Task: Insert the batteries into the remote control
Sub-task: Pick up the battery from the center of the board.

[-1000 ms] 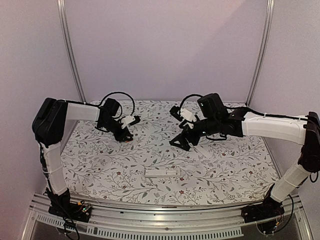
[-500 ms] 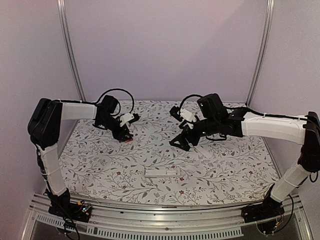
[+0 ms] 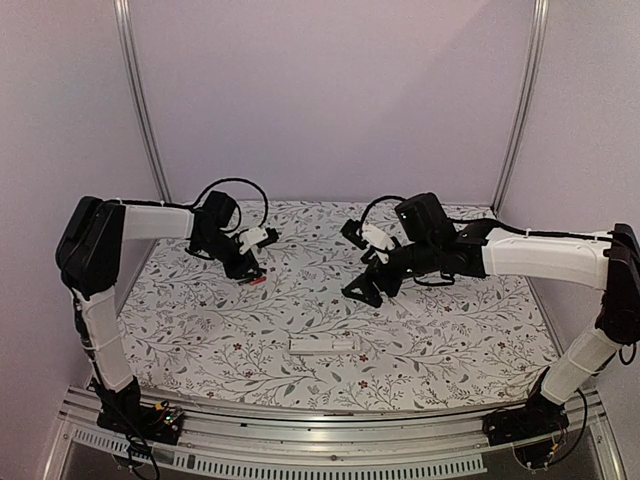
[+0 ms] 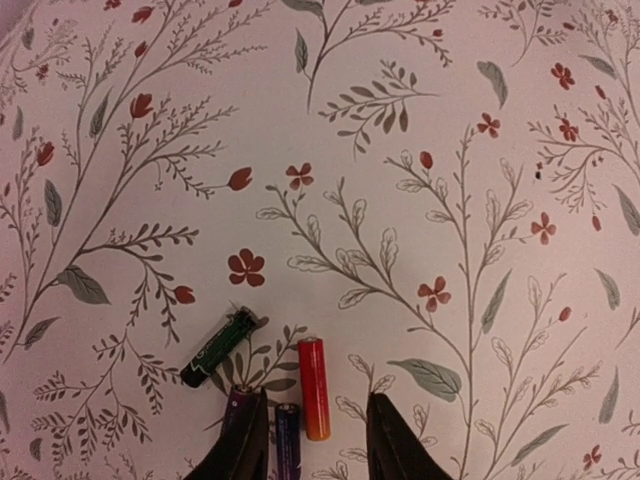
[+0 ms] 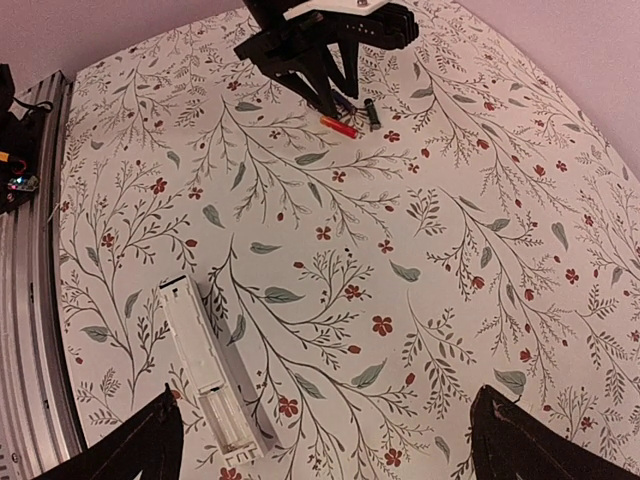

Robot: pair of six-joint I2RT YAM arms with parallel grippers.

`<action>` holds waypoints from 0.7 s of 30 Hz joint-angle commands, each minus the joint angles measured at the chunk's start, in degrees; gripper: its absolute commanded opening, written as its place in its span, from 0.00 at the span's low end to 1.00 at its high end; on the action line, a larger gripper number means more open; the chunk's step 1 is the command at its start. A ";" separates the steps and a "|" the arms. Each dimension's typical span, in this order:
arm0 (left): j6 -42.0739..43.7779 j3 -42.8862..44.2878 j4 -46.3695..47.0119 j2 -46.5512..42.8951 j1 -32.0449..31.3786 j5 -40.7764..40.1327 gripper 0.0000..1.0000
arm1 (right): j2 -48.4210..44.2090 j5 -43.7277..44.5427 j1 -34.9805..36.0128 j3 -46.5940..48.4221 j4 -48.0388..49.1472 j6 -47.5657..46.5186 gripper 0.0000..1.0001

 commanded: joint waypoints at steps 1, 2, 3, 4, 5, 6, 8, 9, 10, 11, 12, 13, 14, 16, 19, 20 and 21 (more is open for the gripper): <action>-0.96 1.44 -0.58 1.97 -0.56 -1.40 0.33 | -0.12 0.24 -0.67 -0.91 0.64 0.29 0.99; -1.24 1.69 -0.50 2.21 -0.56 -1.46 0.33 | -0.06 0.20 -0.73 -0.97 0.66 0.29 0.99; -1.29 1.91 -0.53 2.53 -0.74 -1.49 0.32 | 0.06 0.17 -0.77 -0.91 0.66 0.29 0.99; -1.37 2.13 -0.57 2.73 -0.80 -1.54 0.32 | 0.15 0.11 -0.78 -0.96 0.73 0.29 0.99; -1.43 2.39 -0.61 2.94 -0.93 -1.60 0.31 | 0.24 0.08 -0.78 -0.97 0.75 0.29 0.99; -1.44 2.53 -0.71 3.18 -1.11 -1.63 0.31 | 0.25 0.04 -0.83 -0.92 0.72 0.29 0.99; -1.59 2.94 -0.75 3.61 -1.42 -1.87 0.30 | 0.25 0.04 -0.86 -0.93 0.73 0.14 0.99; -1.73 3.11 -0.58 3.76 -1.48 -2.14 0.29 | 0.25 0.06 -0.87 -0.92 0.75 0.12 0.99; -1.95 3.31 -0.29 3.88 -1.52 -2.41 0.29 | 0.25 0.06 -0.87 -0.96 0.70 0.11 0.99; -2.21 3.49 0.19 3.92 -1.53 -2.73 0.29 | 0.25 0.07 -0.94 -1.05 0.72 0.11 0.99; -2.47 3.52 1.07 3.84 -1.52 -3.20 0.29 | 0.28 0.02 -0.95 -1.08 0.72 0.11 0.99; -2.56 3.53 1.85 3.79 -1.50 -3.49 0.29 | 0.21 -0.06 -0.95 -1.14 0.70 0.11 0.99; -2.46 3.59 2.63 3.73 -1.55 -3.80 0.29 | 0.24 -0.09 -0.95 -1.11 0.75 0.04 0.99; -1.52 4.38 2.36 4.16 -1.49 -3.84 0.29 | 0.20 -0.08 -0.95 -1.18 0.67 0.09 0.99; -0.96 7.36 -1.97 5.80 -1.54 -2.73 0.30 | 0.07 -0.03 -0.99 -1.39 0.66 0.10 0.99; -1.08 8.07 -3.30 6.17 -1.52 -2.16 0.30 | -0.04 0.06 -1.02 -1.47 0.66 0.08 0.99; -1.25 8.21 -3.93 6.29 -1.55 -1.54 0.31 | -0.09 0.11 -0.96 -1.59 0.64 0.10 0.99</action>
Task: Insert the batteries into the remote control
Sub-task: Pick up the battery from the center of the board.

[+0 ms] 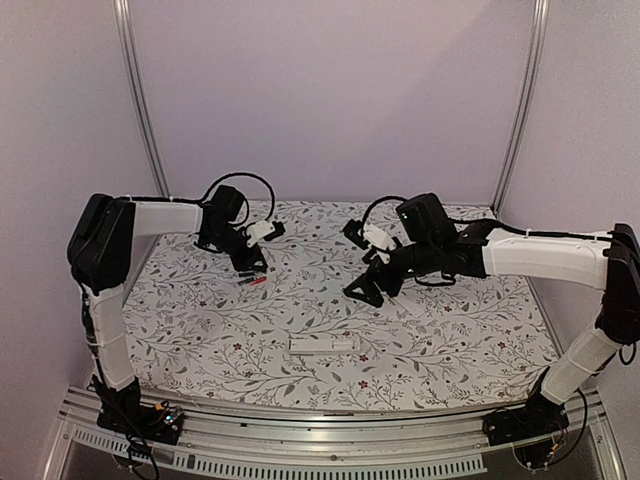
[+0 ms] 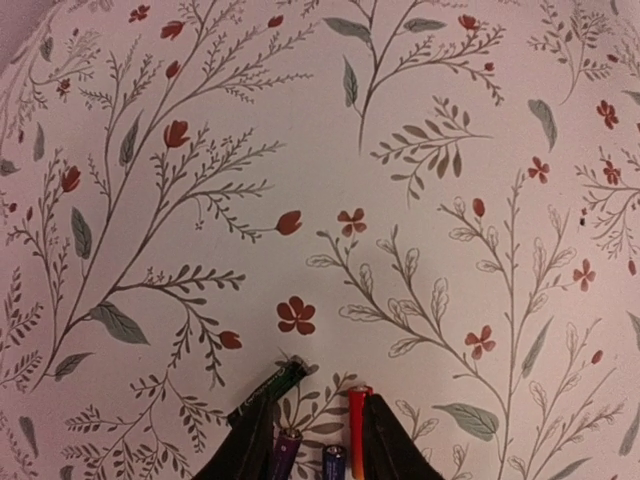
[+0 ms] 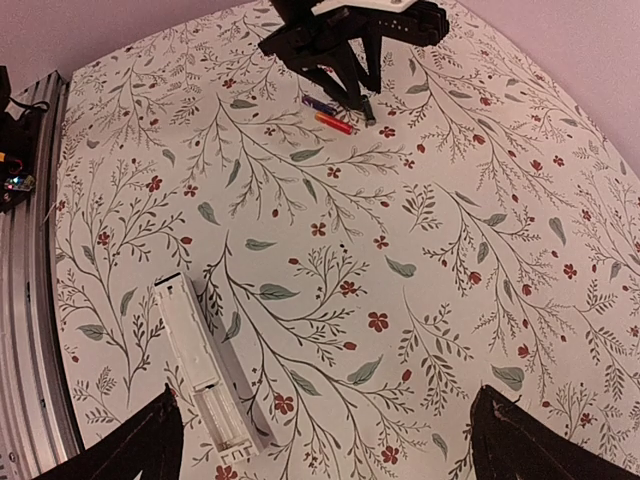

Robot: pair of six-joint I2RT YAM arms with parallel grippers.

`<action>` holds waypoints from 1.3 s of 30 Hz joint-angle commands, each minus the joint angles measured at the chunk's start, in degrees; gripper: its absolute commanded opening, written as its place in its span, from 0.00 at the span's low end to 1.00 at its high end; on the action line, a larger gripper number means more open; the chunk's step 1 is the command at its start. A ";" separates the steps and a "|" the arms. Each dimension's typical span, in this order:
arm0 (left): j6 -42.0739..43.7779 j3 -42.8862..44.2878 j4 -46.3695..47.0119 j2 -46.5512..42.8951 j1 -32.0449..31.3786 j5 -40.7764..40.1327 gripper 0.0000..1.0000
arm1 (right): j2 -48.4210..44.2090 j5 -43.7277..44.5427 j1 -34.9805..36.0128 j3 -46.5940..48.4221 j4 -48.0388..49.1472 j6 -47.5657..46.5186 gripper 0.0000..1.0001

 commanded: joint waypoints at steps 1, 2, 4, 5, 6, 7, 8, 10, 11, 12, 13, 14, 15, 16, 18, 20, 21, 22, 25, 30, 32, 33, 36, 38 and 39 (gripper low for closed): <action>0.31 2.03 -3.89 2.04 -0.57 1.76 0.32 | -0.16 0.18 -0.47 -1.27 0.47 0.07 0.99; 0.37 1.13 -3.57 1.68 -0.63 2.02 0.32 | -0.19 0.13 -0.47 -1.30 0.48 0.05 0.99; 0.47 -0.71 -2.20 1.23 -0.66 1.88 0.31 | -0.11 -0.02 -0.51 -1.31 0.55 0.06 0.99; 0.58 -1.28 -1.82 1.31 -0.66 1.65 0.30 | 0.14 -0.12 -0.52 -1.28 0.54 0.05 0.99; 0.46 -1.44 -1.80 1.55 -0.66 1.48 0.30 | 0.22 -0.28 -0.59 -1.18 0.53 0.00 0.99; 0.28 -1.33 -1.83 1.81 -0.79 1.18 0.29 | 0.38 -0.31 -0.64 -1.05 0.47 -0.03 0.99; 0.13 -1.25 -1.75 2.14 -0.88 0.98 0.29 | 0.59 -0.36 -0.58 -0.94 0.53 -0.04 0.99; 0.03 -1.10 -1.28 2.46 -1.26 0.84 0.28 | 0.75 -0.35 -0.64 -0.87 0.49 -0.04 0.99; 0.03 -1.04 -1.04 2.70 -1.36 0.76 0.27 | 0.84 -0.44 -0.65 -0.85 0.57 -0.04 0.99; -0.08 -1.00 -0.77 2.81 -1.44 0.54 0.26 | 0.79 -0.46 -0.65 -0.85 0.54 -0.04 0.99; -0.11 -0.99 -0.57 3.05 -1.55 0.20 0.26 | 0.78 -0.42 -0.65 -0.84 0.52 -0.04 0.99; -0.21 -0.88 -0.39 3.31 -1.60 -0.18 0.25 | 0.71 -0.36 -0.65 -0.96 0.51 -0.04 0.99; -0.29 -0.78 -0.35 3.73 -1.60 -0.46 0.25 | 0.62 -0.37 -0.65 -1.08 0.52 0.03 0.99; -0.31 -0.68 -0.39 4.07 -1.62 -0.56 0.24 | 0.56 -0.37 -0.65 -1.27 0.51 0.00 0.99; -0.43 -0.63 -0.35 4.55 -1.59 -0.79 0.24 | 0.52 -0.40 -0.65 -1.40 0.47 0.13 0.99; -0.59 -0.59 -0.41 4.94 -1.60 -0.77 0.24 | 0.51 -0.42 -0.69 -1.46 0.50 0.18 0.99; -0.70 -0.56 -0.31 4.97 -1.58 -0.76 0.24 | 0.51 -0.55 -0.65 -1.52 0.45 0.21 0.99; -0.71 -0.49 -0.17 4.98 -1.61 -0.78 0.24 | 0.51 -0.65 -0.64 -1.48 0.46 0.22 0.99; -0.70 -0.41 0.17 4.89 -1.60 -0.83 0.23 | 0.43 -0.66 -0.63 -1.41 0.41 -0.10 0.99; -0.62 -0.83 0.27 4.98 -1.48 -1.52 0.23 | 0.34 -0.66 -0.73 -1.44 0.38 -0.17 0.99; -0.62 -1.19 0.18 4.85 -1.44 -1.84 0.23 | 0.25 -0.62 -0.74 -1.53 0.34 -0.15 0.99; -0.67 -1.25 0.16 4.74 -1.42 -1.96 0.23 | 0.21 -0.61 -0.75 -1.63 0.28 -0.17 0.99; -0.99 -1.38 -0.56 4.18 -1.44 -1.68 0.21 | 0.11 -0.44 -0.74 -1.73 0.21 -0.22 0.99; -1.28 -1.99 -0.63 3.44 -1.43 -1.36 0.22 | 0.08 -0.40 -0.74 -1.63 0.20 -0.30 0.99; -1.28 -2.41 -0.57 3.07 -1.44 -1.14 0.22 | 0.07 -0.40 -0.75 -1.63 0.20 -0.37 0.99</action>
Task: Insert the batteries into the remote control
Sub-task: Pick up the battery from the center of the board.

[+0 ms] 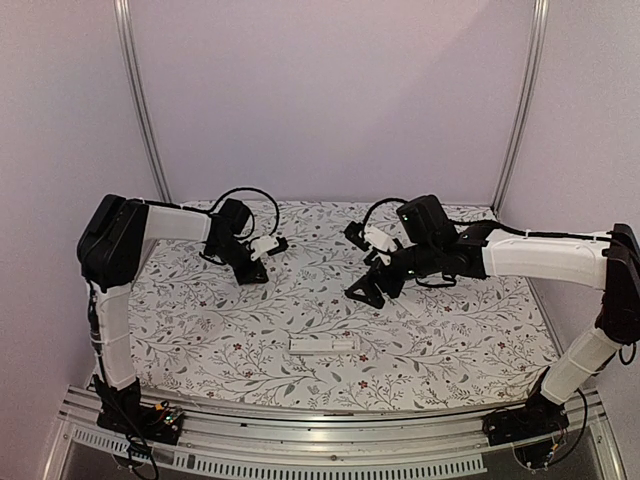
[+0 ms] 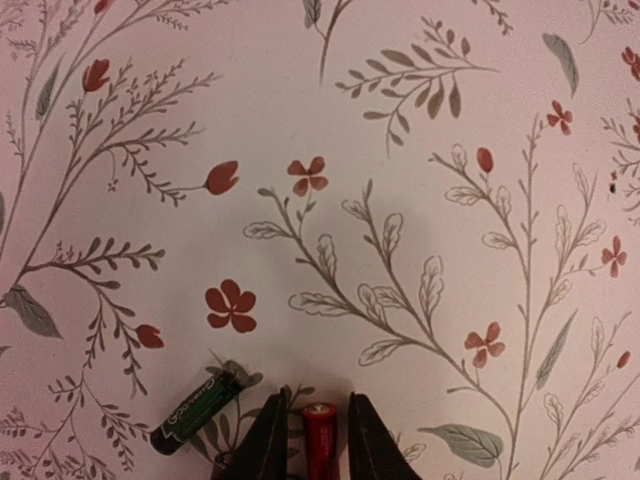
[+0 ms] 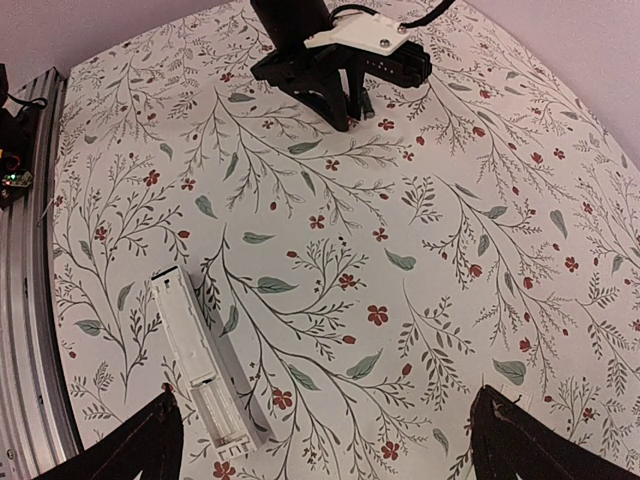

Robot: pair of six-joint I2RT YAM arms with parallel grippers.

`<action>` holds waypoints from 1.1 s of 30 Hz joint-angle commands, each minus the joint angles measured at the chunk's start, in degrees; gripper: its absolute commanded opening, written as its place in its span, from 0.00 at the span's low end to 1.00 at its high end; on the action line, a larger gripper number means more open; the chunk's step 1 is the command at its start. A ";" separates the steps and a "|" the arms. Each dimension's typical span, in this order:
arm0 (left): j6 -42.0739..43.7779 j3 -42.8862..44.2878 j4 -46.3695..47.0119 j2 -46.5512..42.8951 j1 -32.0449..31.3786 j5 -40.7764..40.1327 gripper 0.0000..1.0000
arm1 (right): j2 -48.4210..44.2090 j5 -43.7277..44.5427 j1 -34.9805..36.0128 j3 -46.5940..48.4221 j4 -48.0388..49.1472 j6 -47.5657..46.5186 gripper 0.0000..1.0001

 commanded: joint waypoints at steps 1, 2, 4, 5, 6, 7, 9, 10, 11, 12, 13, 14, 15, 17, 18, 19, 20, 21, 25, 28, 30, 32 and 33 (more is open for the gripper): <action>-0.64 -2.27 -0.24 -1.37 -0.33 0.05 0.22 | 0.12 -0.31 -0.48 -0.83 0.18 -0.28 0.99; -0.66 -2.68 -0.12 -1.64 -0.37 -0.03 0.22 | 0.16 -0.35 -0.47 -0.82 0.14 -0.29 0.99; -0.74 -3.22 0.24 -1.86 -0.28 -0.27 0.22 | 0.16 -0.36 -0.47 -0.69 0.18 -0.33 0.99; -0.85 -3.39 0.26 -1.89 -0.21 -0.36 0.22 | 0.16 -0.46 -0.47 -0.66 0.09 -0.33 0.99; -0.98 -3.45 0.27 -1.78 -0.27 -0.47 0.22 | 0.16 -0.50 -0.47 -0.65 0.11 -0.39 0.99; -1.17 -3.50 0.26 -1.84 -0.23 -0.54 0.22 | 0.16 -0.46 -0.47 -0.64 0.05 -0.41 0.99; -1.39 -3.68 0.27 -1.89 -0.19 -0.44 0.22 | 0.10 -0.46 -0.47 -0.68 -0.05 -0.35 0.99; -1.57 -3.83 0.29 -1.96 -0.18 -0.40 0.22 | 0.03 -0.52 -0.47 -0.71 -0.12 -0.33 0.99; -1.62 -4.03 0.36 -1.98 -0.15 -0.39 0.22 | 0.00 -0.53 -0.47 -0.73 -0.16 -0.33 0.99; -1.65 -4.22 0.41 -2.07 -0.15 -0.51 0.22 | -0.01 -0.52 -0.47 -0.73 -0.20 -0.33 0.99; -1.75 -4.32 0.43 -2.08 -0.13 -0.64 0.22 | -0.01 -0.52 -0.47 -0.76 -0.23 -0.33 0.99; -1.84 -4.47 0.52 -2.23 -0.14 -0.60 0.22 | -0.09 -0.51 -0.52 -0.73 -0.27 -0.25 0.99; -1.86 -4.67 0.53 -2.42 -0.08 -0.54 0.22 | -0.10 -0.45 -0.48 -0.74 -0.30 -0.24 0.99; -1.98 -5.04 0.68 -2.78 -0.04 -0.49 0.20 | -0.10 -0.47 -0.47 -0.68 -0.26 -0.24 0.99; -2.03 -5.18 0.75 -2.92 -0.03 -0.42 0.18 | -0.10 -0.46 -0.47 -0.62 -0.27 -0.28 0.99; -2.15 -5.27 0.83 -3.06 -0.04 -0.27 0.17 | -0.10 -0.46 -0.47 -0.56 -0.28 -0.27 0.99; -2.32 -5.42 0.92 -3.12 -0.03 -0.24 0.16 | -0.10 -0.48 -0.47 -0.58 -0.26 -0.24 0.99; -2.74 -5.49 0.96 -3.21 -0.03 -0.11 0.15 | -0.10 -0.53 -0.47 -0.48 -0.26 -0.32 0.99; -4.35 -5.85 1.62 -3.22 -0.11 1.13 0.09 | -0.19 -0.36 -0.47 -0.25 -0.26 -0.37 0.99; -5.83 -6.48 2.29 -3.43 -0.27 2.28 0.05 | -0.22 -0.36 -0.52 -0.17 -0.41 -0.33 0.99; -6.51 -7.33 3.03 -3.65 -0.41 2.76 0.01 | -0.34 -0.20 -0.47 -0.17 -0.51 -0.33 0.99; -7.33 -8.11 3.67 -4.10 -0.60 3.57 0.00 | -0.49 -0.25 -0.47 -0.19 -0.51 -0.28 0.99; -7.83 -8.38 3.81 -4.35 -0.77 3.97 0.00 | -0.53 -0.22 -0.52 -0.12 -0.54 -0.24 0.99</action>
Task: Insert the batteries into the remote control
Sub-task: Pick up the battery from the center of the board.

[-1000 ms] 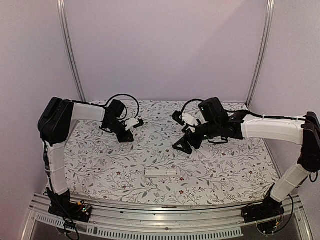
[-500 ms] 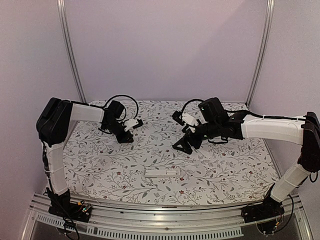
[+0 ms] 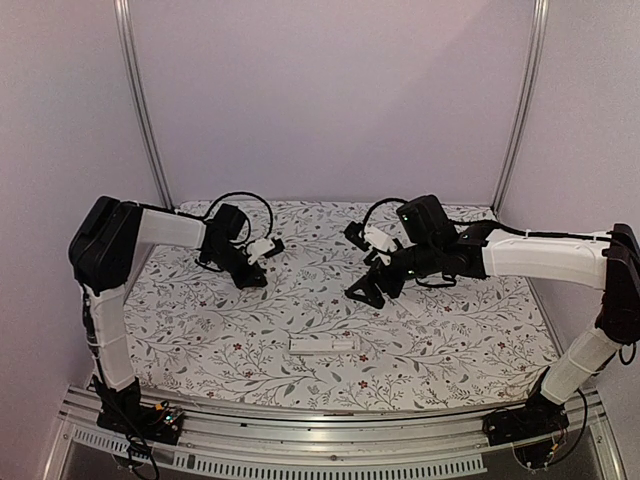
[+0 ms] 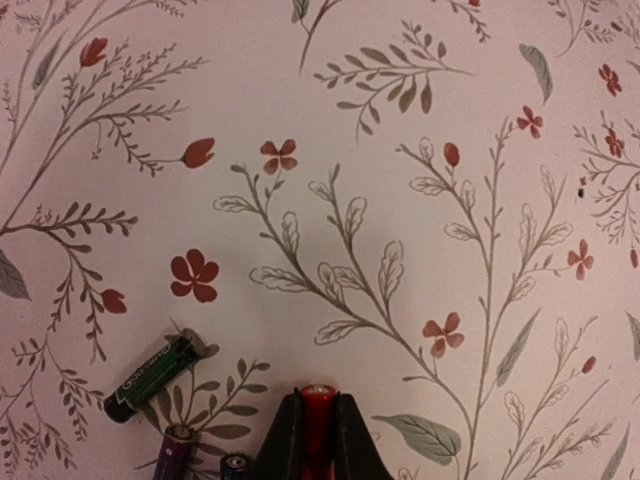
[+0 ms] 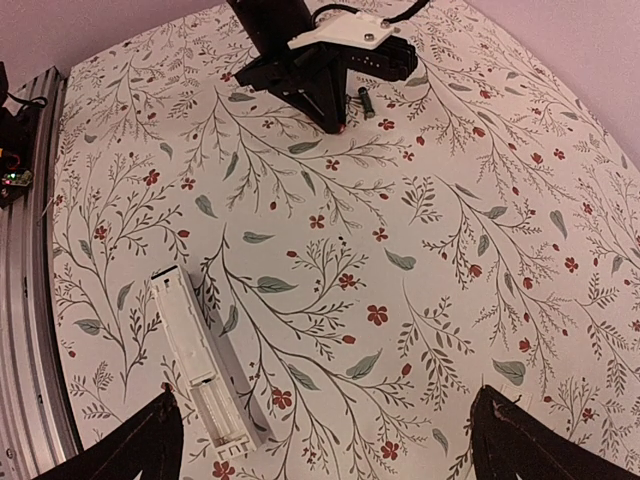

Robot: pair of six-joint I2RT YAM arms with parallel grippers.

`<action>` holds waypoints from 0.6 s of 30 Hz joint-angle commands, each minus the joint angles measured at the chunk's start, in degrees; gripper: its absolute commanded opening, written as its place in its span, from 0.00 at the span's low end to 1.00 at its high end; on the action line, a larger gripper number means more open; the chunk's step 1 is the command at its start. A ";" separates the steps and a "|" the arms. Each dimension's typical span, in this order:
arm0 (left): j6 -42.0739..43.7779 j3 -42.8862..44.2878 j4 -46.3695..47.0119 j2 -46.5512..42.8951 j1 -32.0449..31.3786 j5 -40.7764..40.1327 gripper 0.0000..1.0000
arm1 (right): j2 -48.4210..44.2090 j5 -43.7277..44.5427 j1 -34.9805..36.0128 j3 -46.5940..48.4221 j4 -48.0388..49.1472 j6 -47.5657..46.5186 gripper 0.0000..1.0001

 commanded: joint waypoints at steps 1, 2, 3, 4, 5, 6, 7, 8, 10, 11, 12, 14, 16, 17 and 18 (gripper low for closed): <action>-3.07 -2.60 -0.27 -1.53 -0.97 2.53 0.00 | -0.57 -0.25 -0.48 -0.14 -0.57 -0.13 0.99; -3.80 -2.81 0.13 -1.96 -1.10 3.07 0.00 | -0.64 -0.24 -0.45 -0.05 -0.58 -0.07 0.99; -4.56 -3.14 0.75 -2.74 -1.46 3.57 0.00 | -0.71 -0.24 -0.47 -0.07 -0.59 -0.07 0.99; -5.38 -3.54 1.72 -3.69 -1.83 4.16 0.00 | -0.78 -0.25 -0.47 0.02 -0.59 -0.06 0.99; -6.32 -4.04 2.75 -4.94 -2.12 4.88 0.00 | -0.92 -0.28 -0.47 0.12 -0.58 0.00 0.99; -7.49 -4.44 4.28 -6.18 -2.56 5.79 0.00 | -1.01 -0.36 -0.47 0.23 -0.63 0.07 0.99; -8.44 -4.80 5.34 -7.68 -2.85 6.67 0.00 | -1.19 -0.61 -0.47 0.45 -0.63 0.17 0.99; -9.50 -4.98 6.24 -9.18 -3.31 7.53 0.00 | -1.64 -0.74 -0.47 0.54 -0.56 0.19 0.99; -11.32 -5.49 8.06 -12.73 -4.49 9.43 0.00 | -2.36 -0.95 -0.55 0.93 -0.50 0.28 0.99; -12.19 -5.83 8.95 -14.46 -5.03 10.70 0.00 | -2.78 -1.10 -0.63 1.08 -0.43 0.29 0.99; -13.07 -6.39 10.15 -16.20 -5.64 12.20 0.00 | -3.42 -1.38 -0.77 1.11 -0.41 0.29 0.99; -15.27 -8.25 13.53 -20.00 -6.93 15.13 0.00 | -4.50 -2.25 -1.20 1.14 0.09 0.67 0.99; -18.98 -10.96 19.36 -24.35 -8.29 17.19 0.00 | -5.77 -2.81 -1.49 1.01 0.94 1.26 0.99; -20.89 -12.56 23.59 -26.49 -9.21 17.75 0.00 | -6.37 -3.22 -1.60 1.00 1.44 1.56 0.99; -23.16 -14.08 27.41 -28.77 -10.34 17.77 0.00 | -6.81 -3.54 -1.66 0.88 2.13 2.02 0.99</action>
